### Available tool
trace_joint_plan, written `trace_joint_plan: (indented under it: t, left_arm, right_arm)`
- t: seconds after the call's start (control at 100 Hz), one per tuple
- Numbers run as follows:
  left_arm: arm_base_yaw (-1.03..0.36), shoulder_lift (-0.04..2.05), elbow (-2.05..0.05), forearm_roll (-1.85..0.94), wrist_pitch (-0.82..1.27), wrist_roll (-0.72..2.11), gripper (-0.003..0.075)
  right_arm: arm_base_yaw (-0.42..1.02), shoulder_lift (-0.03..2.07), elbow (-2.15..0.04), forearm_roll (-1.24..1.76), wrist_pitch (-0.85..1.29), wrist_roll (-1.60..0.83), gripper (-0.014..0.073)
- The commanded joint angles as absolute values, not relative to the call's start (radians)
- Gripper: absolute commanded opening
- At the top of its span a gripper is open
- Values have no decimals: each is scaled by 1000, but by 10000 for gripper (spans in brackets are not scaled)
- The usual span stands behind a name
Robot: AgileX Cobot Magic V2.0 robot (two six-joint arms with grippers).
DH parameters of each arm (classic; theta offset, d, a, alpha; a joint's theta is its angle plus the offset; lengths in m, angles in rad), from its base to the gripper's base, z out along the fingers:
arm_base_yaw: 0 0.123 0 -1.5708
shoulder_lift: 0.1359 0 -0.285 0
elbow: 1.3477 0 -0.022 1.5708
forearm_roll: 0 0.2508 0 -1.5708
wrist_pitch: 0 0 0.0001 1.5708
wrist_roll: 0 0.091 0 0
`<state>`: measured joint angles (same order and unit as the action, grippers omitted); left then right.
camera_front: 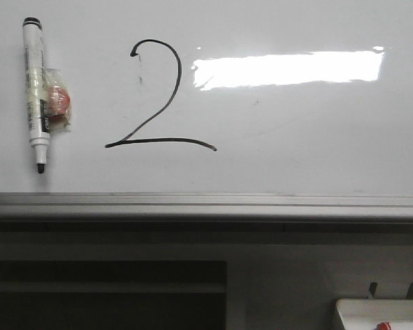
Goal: Write number 2 on whiteboard
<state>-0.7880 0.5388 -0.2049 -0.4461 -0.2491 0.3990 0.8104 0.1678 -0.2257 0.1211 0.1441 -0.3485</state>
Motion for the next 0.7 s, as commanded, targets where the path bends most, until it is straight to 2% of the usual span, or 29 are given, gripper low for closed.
trace_joint_plan:
  t: [0.0,0.2,0.3,0.5,0.69]
  left_arm:
    - [-797,540,-232,-436,-314,389,-20]
    - [-795,540,-220,-430,-380,389,-20]
    - [-748,520,-212,-374,-448,389,-20]
    - [-499,379,-212,-168,-342,376,-20]
    - [-235,196,-196,20,-133,50,-20]
  right_arm:
    - [805,177,-251,124,68,-357,-71]
    - [805,177,-251,124,68,-357,-71]
    - [805,177,-251,124,68,-357,-71]
    - [805,177,-251,124,68,-357,-71]
    - [805,177,-251,124,68,-357,-71]
